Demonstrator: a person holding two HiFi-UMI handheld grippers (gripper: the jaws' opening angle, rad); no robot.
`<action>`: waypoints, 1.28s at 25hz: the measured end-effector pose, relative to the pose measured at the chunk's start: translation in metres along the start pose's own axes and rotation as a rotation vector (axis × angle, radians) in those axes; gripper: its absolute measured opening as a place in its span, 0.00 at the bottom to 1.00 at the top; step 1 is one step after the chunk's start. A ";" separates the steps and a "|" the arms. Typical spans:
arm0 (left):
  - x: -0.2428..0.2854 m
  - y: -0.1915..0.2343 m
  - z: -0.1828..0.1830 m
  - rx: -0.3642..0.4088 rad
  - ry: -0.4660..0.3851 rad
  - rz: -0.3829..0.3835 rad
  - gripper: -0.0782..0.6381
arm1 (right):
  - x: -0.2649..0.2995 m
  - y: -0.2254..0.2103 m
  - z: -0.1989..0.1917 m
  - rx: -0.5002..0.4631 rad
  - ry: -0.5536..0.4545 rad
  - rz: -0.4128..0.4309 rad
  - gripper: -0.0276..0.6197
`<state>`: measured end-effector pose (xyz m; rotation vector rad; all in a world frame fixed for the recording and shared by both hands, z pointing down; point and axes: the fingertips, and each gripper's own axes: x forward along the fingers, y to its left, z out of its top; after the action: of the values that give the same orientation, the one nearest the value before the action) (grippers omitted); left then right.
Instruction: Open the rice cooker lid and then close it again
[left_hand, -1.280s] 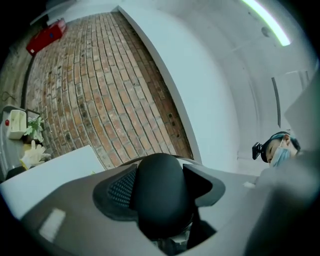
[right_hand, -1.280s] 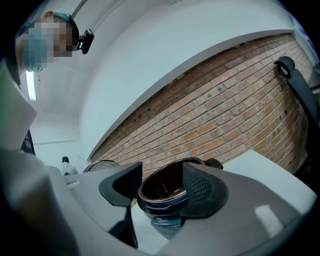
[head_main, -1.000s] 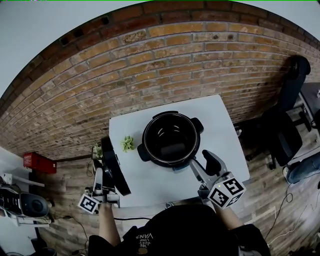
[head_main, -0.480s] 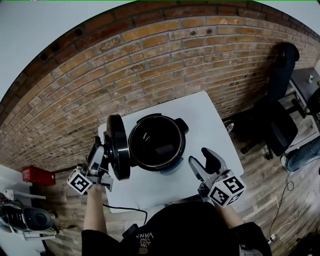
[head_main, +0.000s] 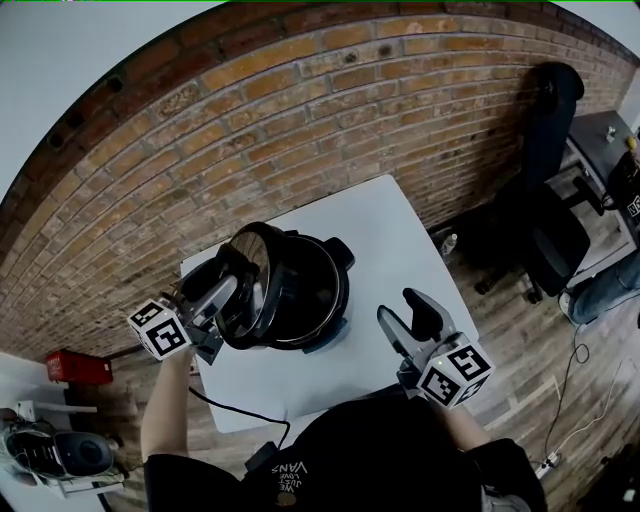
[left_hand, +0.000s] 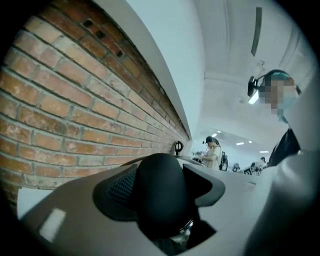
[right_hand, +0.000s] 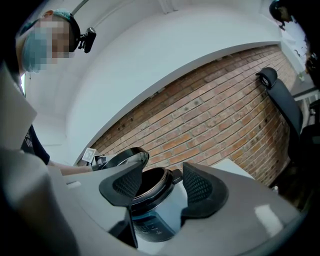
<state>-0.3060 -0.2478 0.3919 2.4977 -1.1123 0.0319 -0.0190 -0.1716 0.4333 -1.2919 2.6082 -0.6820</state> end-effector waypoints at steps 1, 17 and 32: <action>0.008 -0.003 0.000 0.027 0.032 -0.007 0.51 | -0.001 -0.003 0.000 0.002 0.000 -0.003 0.42; 0.082 -0.056 -0.055 0.450 0.425 -0.221 0.51 | 0.002 -0.023 -0.008 0.039 0.013 0.000 0.42; 0.083 -0.061 -0.072 0.598 0.464 -0.341 0.51 | -0.004 -0.022 -0.017 0.049 0.020 -0.004 0.42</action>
<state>-0.1959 -0.2435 0.4517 2.9243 -0.5203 0.9143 -0.0064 -0.1748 0.4579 -1.2830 2.5880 -0.7590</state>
